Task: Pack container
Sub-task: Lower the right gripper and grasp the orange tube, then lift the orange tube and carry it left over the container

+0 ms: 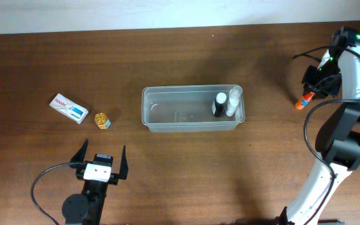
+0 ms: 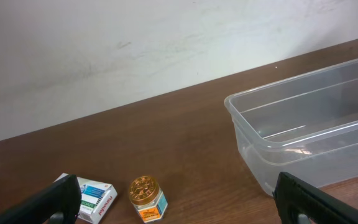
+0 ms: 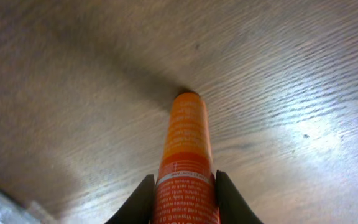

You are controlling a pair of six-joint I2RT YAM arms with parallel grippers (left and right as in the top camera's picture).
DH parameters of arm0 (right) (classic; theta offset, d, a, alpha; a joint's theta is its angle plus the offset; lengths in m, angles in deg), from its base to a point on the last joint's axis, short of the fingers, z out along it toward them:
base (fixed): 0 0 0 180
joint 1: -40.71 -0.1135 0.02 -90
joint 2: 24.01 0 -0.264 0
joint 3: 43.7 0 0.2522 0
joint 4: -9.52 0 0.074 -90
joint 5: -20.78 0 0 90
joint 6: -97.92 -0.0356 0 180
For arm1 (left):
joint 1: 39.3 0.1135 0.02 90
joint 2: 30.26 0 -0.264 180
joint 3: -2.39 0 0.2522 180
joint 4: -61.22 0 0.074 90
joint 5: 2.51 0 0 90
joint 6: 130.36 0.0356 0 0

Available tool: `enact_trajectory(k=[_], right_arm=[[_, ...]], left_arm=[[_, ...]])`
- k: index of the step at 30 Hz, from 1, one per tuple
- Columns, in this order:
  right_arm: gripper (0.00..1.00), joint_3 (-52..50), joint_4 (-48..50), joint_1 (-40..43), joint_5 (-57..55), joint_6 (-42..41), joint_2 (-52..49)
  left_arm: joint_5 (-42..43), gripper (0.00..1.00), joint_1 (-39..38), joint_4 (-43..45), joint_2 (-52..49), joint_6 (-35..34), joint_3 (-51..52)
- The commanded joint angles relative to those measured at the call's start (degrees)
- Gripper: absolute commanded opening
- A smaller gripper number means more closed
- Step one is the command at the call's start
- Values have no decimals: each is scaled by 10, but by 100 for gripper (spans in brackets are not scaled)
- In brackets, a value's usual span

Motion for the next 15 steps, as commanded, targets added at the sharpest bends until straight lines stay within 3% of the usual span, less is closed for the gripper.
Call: enact_trajectory(k=[1, 15], right_arm=[[22, 35, -16, -22, 3, 2, 17], [22, 254, -159, -97, 27, 4, 18]], left_arm=[[-2, 99, 3, -3, 5, 7, 1], [-2, 99, 3, -3, 5, 7, 1]])
